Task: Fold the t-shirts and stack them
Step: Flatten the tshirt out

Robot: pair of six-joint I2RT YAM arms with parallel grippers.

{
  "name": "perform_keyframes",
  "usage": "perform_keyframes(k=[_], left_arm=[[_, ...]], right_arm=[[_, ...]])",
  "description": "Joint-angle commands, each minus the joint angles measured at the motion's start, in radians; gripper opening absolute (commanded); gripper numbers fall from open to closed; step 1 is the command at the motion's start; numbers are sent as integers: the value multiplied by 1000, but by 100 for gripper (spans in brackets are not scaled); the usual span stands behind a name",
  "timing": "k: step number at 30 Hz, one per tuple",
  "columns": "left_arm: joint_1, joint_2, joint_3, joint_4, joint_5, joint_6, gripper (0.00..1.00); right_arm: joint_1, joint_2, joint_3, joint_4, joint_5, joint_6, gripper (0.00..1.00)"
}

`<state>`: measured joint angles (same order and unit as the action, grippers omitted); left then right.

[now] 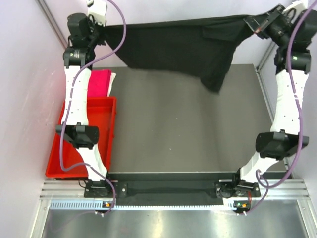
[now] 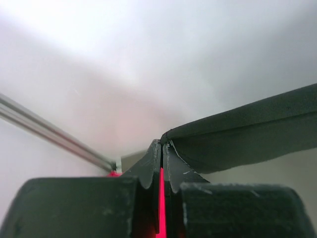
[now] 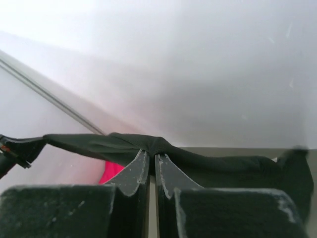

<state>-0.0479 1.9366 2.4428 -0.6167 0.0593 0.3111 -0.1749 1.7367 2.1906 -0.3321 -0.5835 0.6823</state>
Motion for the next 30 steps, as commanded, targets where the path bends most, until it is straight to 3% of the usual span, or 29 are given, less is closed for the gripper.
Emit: perform_keyframes(k=[1, 6, 9, 10, 12, 13, 18, 24, 30], left_arm=[[16, -103, -115, 120, -23, 14, 0], [16, -275, -483, 159, 112, 72, 0], [16, -388, -768, 172, 169, 114, 0], [16, -416, -918, 195, 178, 134, 0], [16, -496, -1060, 213, 200, 157, 0], [16, -516, -1181, 207, 227, 187, 0], [14, -614, -1468, 150, 290, 285, 0], [6, -614, -1613, 114, 283, 379, 0], [8, -536, -1532, 86, 237, 335, 0]], right_arm=[[-69, -129, -151, 73, 10, -18, 0], [-77, -325, -565, 54, 63, -52, 0], [-77, -485, -976, 51, 59, -58, 0], [-77, -562, -1059, 62, 62, -66, 0], [-78, -632, -1263, 51, 77, -87, 0], [-80, -681, -1316, 15, 97, -122, 0], [-89, -775, -1583, -70, 134, -184, 0], [-94, -752, -1686, -52, 152, -181, 0], [-97, -686, -1675, 74, 117, -165, 0]])
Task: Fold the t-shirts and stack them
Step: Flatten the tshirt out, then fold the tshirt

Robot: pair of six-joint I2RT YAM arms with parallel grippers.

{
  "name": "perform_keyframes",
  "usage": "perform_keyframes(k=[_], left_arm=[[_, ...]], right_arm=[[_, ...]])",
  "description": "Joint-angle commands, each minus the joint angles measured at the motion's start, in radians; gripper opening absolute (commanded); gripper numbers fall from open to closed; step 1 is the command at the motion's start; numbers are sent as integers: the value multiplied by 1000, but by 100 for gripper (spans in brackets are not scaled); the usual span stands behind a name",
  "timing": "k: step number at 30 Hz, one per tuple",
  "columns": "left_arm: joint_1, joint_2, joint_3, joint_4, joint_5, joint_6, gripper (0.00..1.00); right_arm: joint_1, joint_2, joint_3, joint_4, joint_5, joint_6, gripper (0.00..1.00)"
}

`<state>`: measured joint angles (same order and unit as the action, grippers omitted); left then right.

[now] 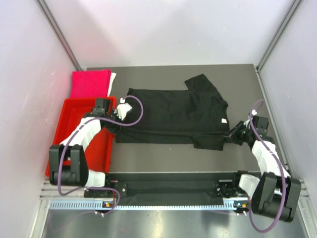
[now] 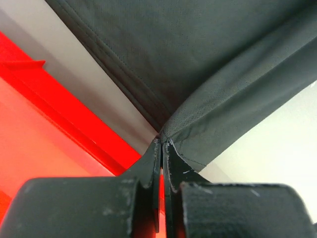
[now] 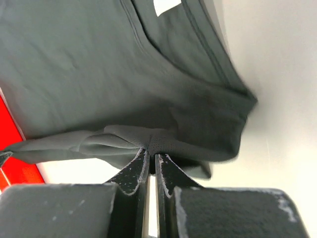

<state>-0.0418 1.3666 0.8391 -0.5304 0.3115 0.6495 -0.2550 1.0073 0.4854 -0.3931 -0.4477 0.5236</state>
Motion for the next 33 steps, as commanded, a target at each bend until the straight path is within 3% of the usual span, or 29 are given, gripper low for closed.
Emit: perform_keyframes(k=[1, 8, 14, 16, 18, 21, 28, 33], left_arm=[[2, 64, 95, 3, -20, -17, 0], [2, 222, 235, 52, -38, -108, 0], [0, 290, 252, 72, -9, -119, 0], [0, 305, 255, 69, 4, -116, 0], [-1, 318, 256, 67, 20, -114, 0], [-10, 327, 255, 66, 46, -114, 0], [-12, 315, 241, 73, 46, -123, 1], [-13, 299, 238, 66, 43, -119, 0]], right_arm=[[-15, 69, 42, 158, -34, -13, 0], [-10, 377, 220, 212, -77, -120, 0], [-6, 459, 255, 243, -54, -117, 0], [-6, 462, 252, 266, -49, -116, 13], [-6, 470, 257, 286, -59, -114, 38], [-4, 479, 282, 248, -13, -131, 47], [71, 413, 197, 195, 64, -142, 40], [131, 409, 182, 180, 87, -140, 42]])
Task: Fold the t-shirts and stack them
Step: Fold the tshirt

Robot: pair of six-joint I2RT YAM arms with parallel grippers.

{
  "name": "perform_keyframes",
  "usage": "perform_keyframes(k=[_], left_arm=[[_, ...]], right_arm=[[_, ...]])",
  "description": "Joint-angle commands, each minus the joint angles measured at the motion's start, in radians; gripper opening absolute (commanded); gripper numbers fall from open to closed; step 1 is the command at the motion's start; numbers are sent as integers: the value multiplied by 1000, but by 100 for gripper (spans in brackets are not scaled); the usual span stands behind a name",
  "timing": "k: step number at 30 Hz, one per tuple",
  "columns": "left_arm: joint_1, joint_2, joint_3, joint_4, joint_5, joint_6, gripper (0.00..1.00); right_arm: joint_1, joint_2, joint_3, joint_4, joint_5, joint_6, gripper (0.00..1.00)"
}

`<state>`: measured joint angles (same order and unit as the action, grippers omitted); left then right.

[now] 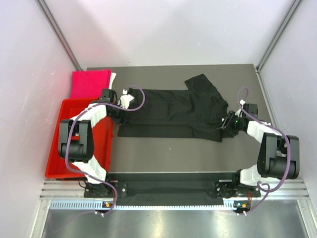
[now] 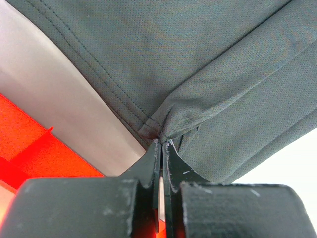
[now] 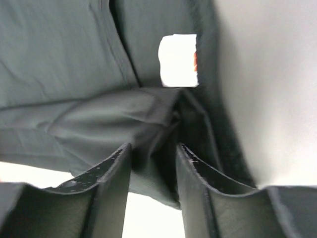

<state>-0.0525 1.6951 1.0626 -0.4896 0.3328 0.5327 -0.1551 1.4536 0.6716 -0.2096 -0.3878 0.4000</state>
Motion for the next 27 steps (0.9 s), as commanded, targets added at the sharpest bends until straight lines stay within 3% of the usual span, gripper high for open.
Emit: perform_keyframes(k=[1, 5, 11, 27], left_arm=[[-1, -32, 14, 25, 22, 0, 0], [-1, -34, 16, 23, 17, -3, 0], [-3, -19, 37, 49, -9, -42, 0], [-21, 41, 83, 92, -66, -79, 1]], right_arm=[[40, -39, -1, -4, 36, -15, 40], [40, -21, 23, -19, 124, -16, 0], [42, -52, 85, -11, 93, -4, 0], [42, 99, 180, 25, 64, -18, 0]])
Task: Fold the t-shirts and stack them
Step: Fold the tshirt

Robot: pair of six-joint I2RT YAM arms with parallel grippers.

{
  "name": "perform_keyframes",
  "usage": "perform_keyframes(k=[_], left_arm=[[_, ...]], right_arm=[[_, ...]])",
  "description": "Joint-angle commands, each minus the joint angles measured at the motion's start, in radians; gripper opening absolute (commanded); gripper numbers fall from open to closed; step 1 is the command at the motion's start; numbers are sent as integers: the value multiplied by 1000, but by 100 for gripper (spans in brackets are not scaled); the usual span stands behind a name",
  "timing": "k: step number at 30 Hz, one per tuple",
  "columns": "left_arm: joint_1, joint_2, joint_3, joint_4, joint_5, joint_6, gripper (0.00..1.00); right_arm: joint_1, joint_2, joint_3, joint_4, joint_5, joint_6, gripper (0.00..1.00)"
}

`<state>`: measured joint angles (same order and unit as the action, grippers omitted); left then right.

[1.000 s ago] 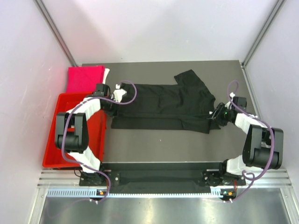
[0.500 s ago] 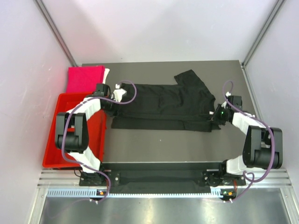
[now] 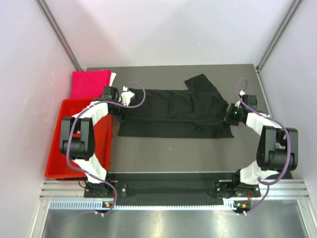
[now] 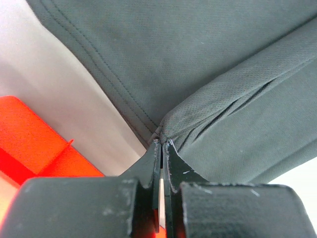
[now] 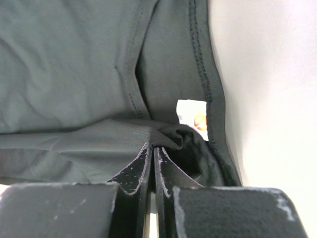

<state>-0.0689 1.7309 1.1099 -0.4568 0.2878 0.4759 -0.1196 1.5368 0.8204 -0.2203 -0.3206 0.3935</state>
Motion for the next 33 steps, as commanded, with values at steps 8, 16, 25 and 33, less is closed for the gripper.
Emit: perform_keyframes(k=[8, 16, 25, 33], left_arm=[[-11, -73, 18, 170, -107, -77, 43], [-97, -289, -116, 54, -1, 125, 47], [-241, -329, -360, 23, -128, 375, 57], [-241, -234, -389, 153, -216, 385, 59]], right_arm=[[6, 0, 79, -31, 118, -25, 51], [-26, -312, -107, -120, 348, 28, 57], [-29, -290, -205, -107, 278, 48, 55], [-41, -216, -256, -37, 255, 65, 48]])
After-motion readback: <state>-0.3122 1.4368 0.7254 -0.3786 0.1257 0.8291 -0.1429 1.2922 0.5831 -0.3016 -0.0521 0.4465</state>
